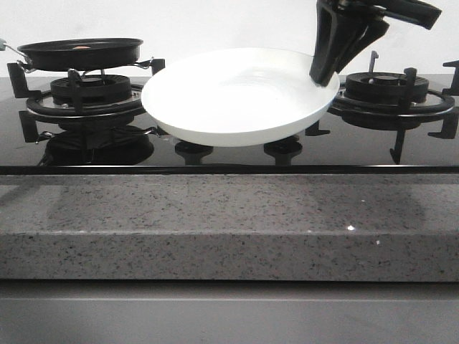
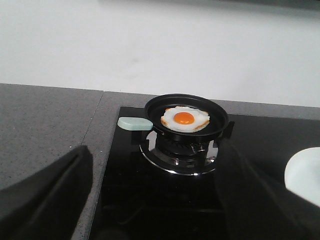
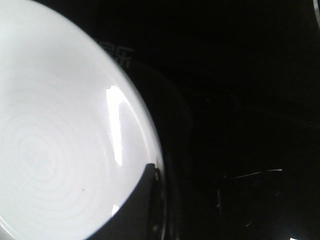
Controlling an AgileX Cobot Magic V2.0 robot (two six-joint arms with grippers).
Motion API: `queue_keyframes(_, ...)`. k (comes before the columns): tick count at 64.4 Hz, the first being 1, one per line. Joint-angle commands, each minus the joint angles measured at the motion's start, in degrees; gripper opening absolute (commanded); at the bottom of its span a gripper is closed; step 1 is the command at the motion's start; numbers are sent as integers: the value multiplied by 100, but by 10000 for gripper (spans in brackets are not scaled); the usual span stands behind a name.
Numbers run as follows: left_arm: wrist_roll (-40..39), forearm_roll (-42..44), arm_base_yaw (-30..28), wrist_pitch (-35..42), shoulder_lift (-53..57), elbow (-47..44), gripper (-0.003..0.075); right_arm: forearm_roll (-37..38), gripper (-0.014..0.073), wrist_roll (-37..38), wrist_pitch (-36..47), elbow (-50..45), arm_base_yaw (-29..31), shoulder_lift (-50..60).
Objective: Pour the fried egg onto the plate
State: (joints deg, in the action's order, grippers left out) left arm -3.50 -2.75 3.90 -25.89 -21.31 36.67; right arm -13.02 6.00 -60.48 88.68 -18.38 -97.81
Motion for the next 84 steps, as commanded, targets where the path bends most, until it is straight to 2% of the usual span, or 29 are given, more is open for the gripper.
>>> queue_keyframes(1,-6,-42,44,481,-96,146,513,-52,-68,-72,250,137,-11,309)
queue_keyframes(56,-6,-215,44,523,-237,146,521,-47,-68,-72,192,137,-11,309)
queue_keyframes(69,-6,10,44,-56,-1033,506,626,-47,-68,-72,192,137,-11,309)
queue_keyframes(76,-6,425,44,-520,-1615,880,628,-47,-68,-72,192,137,-11,309)
queue_keyframes(84,-6,491,-88,-1072,-2418,1318,628,-47,-68,-72,192,137,-11,309)
